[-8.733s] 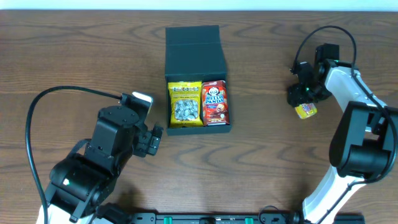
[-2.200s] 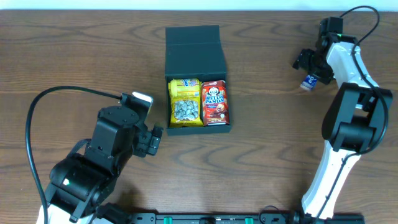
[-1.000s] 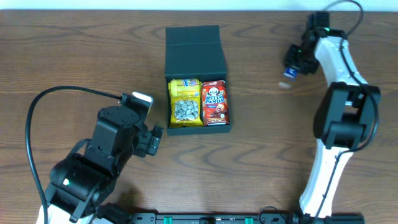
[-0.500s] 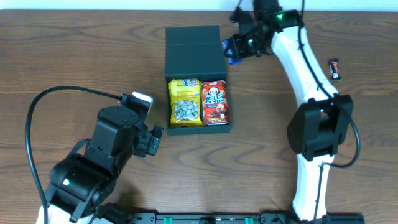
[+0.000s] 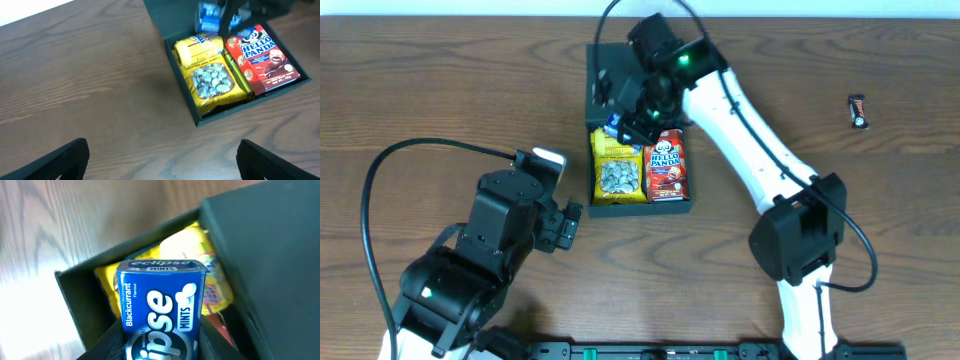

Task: Pack container
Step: 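Carry the Eclipse tin into the box and lay it on the Hacks bag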

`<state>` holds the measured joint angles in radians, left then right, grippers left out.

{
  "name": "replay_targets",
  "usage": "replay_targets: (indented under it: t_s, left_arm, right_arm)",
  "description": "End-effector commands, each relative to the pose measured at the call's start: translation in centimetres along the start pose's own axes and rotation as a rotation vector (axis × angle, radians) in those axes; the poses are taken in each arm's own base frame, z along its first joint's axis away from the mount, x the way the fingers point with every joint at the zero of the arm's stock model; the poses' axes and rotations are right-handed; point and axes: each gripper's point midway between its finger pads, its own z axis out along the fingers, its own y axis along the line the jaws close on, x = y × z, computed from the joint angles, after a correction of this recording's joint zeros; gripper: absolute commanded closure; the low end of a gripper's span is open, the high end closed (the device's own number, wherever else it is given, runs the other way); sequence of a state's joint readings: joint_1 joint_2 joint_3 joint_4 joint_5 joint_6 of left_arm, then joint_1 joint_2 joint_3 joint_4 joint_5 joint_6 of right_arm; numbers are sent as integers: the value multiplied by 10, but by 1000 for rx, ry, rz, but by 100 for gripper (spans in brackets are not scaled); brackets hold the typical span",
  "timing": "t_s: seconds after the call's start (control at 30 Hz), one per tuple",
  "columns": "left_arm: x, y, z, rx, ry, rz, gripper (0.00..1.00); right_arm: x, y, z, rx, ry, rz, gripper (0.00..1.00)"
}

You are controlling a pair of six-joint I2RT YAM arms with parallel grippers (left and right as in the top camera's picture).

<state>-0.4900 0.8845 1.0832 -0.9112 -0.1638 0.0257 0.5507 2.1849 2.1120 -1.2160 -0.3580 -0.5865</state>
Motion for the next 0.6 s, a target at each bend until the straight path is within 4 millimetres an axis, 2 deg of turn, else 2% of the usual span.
replay_targets:
  t_s: [0.0,0.2,0.4,0.57]
  left_arm:
    - [-2,0,-2,1,-8,-8,5]
    - [-2,0,-2,1,-8,-8,5]
    - [-2,0,-2,1,-8,-8,5]
    - [-2,0,-2,1,-8,-8,5]
  right_arm:
    - [10,7,8,8,44,-137,99]
    - [26,4,37,0,59,-153,99]
    - [34,4,52,-10,62,-176,99]
    - [38,5,56,-14,67,-197,98]
